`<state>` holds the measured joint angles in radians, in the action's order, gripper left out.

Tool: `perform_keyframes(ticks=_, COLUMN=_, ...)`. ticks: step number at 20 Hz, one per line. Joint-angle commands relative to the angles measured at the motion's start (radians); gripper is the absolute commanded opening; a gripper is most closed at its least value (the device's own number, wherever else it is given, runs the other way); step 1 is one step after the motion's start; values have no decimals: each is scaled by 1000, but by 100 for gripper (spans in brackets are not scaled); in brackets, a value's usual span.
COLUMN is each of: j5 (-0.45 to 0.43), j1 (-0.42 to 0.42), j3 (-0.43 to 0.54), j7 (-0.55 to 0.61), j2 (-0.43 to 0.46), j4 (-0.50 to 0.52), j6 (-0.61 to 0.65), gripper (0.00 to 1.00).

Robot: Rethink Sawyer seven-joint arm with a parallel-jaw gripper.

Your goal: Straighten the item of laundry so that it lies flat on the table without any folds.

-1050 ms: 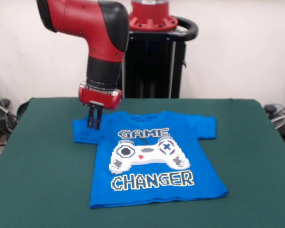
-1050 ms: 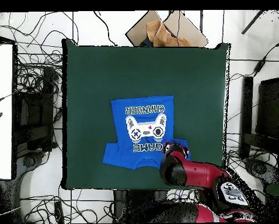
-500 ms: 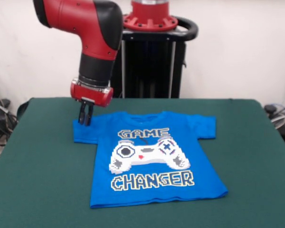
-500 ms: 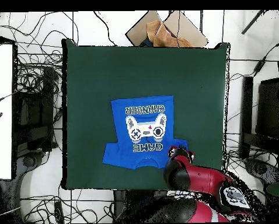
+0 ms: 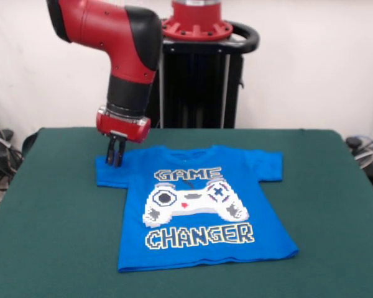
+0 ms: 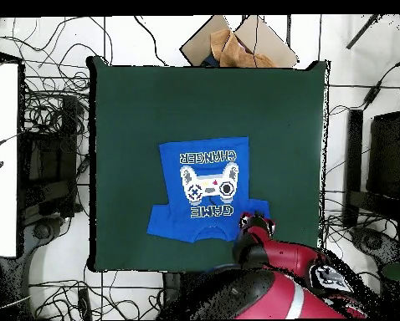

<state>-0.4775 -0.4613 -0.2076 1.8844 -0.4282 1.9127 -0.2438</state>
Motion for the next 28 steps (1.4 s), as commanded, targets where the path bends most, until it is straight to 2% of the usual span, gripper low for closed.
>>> perform_keyframes(ticks=1, j5=67, j1=76, j3=-27, j7=130, j2=66, j4=-73, j6=-76, gripper=0)
perform_keyframes(ticks=6, j5=117, j1=122, j3=-79, j7=140, j2=96, j4=-78, j6=-116, gripper=0)
perform_keyframes(ticks=15, j5=130, j1=125, j3=-93, j7=133, j2=110, j4=-88, j6=-135, gripper=0)
perform_keyframes(ticks=22, j5=232, j1=203, j3=-213, j7=103, j2=184, j4=-107, j6=-294, gripper=0)
perform_keyframes(ticks=28, j5=220, j1=198, j3=-210, j7=94, j2=180, j4=-107, j6=-284, gripper=0)
